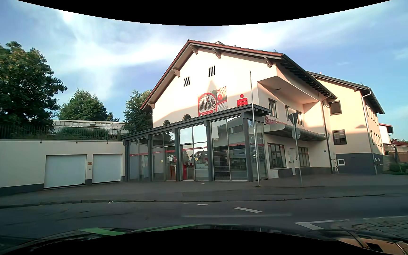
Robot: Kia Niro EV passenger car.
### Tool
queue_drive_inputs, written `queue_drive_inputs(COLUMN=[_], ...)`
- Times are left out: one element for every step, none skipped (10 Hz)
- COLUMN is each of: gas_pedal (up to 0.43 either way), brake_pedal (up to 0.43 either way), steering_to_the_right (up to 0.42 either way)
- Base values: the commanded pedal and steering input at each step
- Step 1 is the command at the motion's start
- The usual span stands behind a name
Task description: Follow the waypoints while adhering to traffic rules and regulations
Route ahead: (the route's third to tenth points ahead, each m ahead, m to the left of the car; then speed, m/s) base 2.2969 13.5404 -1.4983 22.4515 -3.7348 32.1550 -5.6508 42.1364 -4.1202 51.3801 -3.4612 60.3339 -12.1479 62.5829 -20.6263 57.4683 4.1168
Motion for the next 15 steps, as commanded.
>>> queue_drive_inputs(gas_pedal=[0.098,0.098,0.098,0.098,0.098,0.098,0.098,0.098,0.098,0.098,0.087,0.087,0.087,0.087,0.087], brake_pedal=[0.000,0.000,0.000,0.000,0.000,0.000,0.000,0.000,0.000,0.000,0.000,0.000,0.000,0.000,0.000], steering_to_the_right=[-0.299,-0.343,-0.390,-0.429,-0.481,-0.521,-0.575,-0.614,-0.647,-0.672,-0.700,-0.718,-0.734,-0.740,-0.743])
